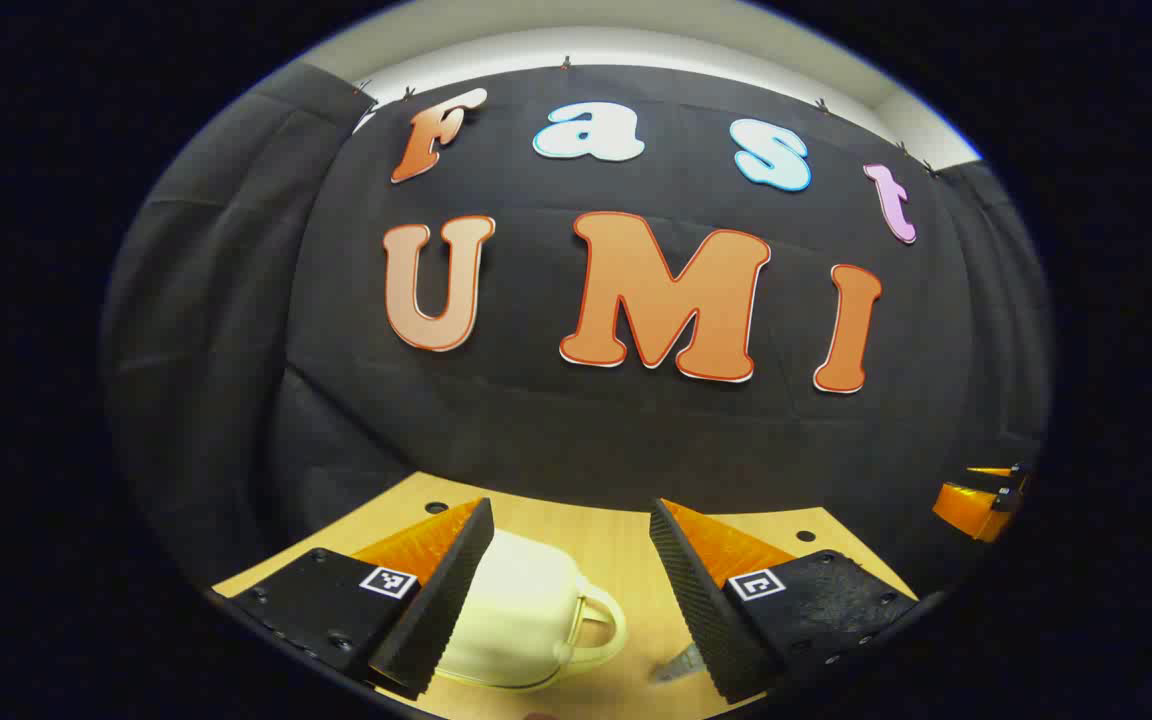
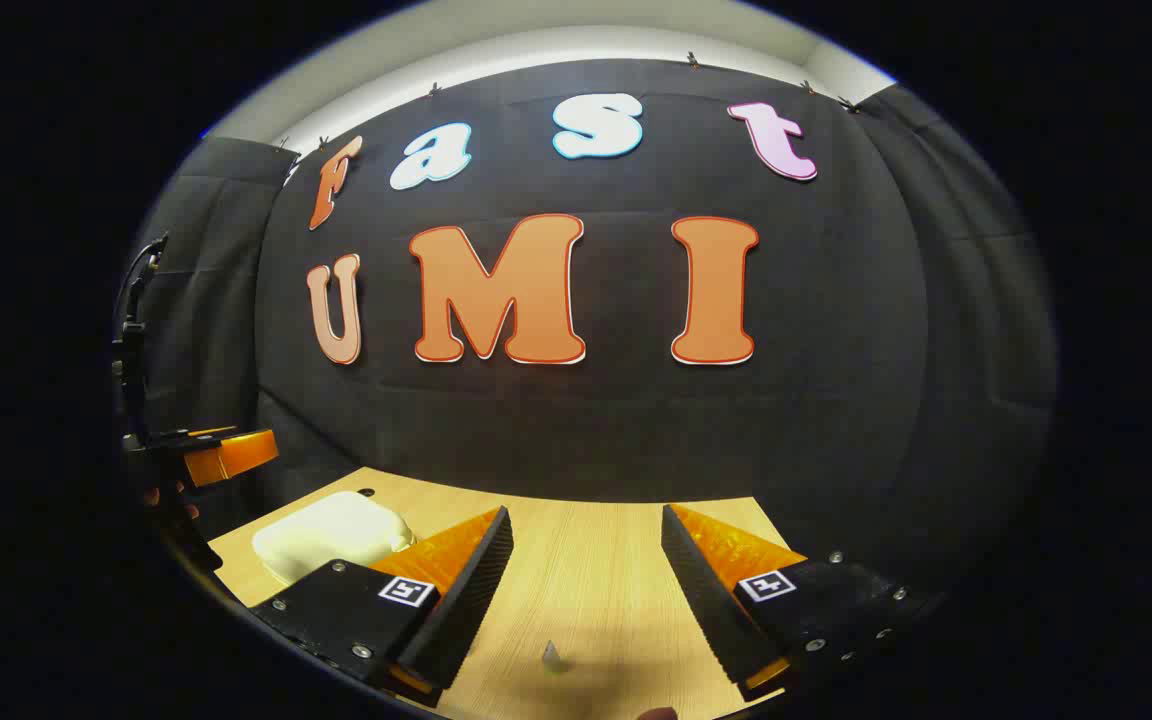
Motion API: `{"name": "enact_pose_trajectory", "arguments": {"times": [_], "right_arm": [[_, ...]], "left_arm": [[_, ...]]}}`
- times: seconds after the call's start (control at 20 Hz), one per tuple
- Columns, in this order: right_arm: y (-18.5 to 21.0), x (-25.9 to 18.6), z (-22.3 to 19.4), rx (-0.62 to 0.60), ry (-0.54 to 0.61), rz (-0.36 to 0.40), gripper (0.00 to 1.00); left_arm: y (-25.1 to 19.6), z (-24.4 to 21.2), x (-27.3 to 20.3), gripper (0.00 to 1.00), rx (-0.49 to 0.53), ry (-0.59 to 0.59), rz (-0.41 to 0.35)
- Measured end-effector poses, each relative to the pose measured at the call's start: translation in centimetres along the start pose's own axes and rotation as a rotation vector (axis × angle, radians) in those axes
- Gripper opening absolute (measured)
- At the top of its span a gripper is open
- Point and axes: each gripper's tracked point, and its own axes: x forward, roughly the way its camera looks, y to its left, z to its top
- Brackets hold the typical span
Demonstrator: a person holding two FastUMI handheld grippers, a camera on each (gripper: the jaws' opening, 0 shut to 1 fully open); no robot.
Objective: First open the suitcase, pack the skin care products into it, and then close the suitcase.
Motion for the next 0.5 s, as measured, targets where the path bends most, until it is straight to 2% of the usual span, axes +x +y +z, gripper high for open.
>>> {"name": "enact_pose_trajectory", "arguments": {"times": [0.15,0.4,0.5], "right_arm": [[0.4,0.6,0.0,0.017,0.009,-0.025,0.95],[2.8,1.4,0.1,0.024,0.013,-0.076,0.95],[3.5,1.5,-0.1,0.022,0.015,-0.103,0.95]], "left_arm": [[0.2,0.3,0.3,0.97,0.053,-0.007,-0.009],[1.6,0.2,1.7,0.97,0.073,0.007,-0.093],[2.8,0.0,2.4,0.97,0.1,0.021,-0.095]]}}
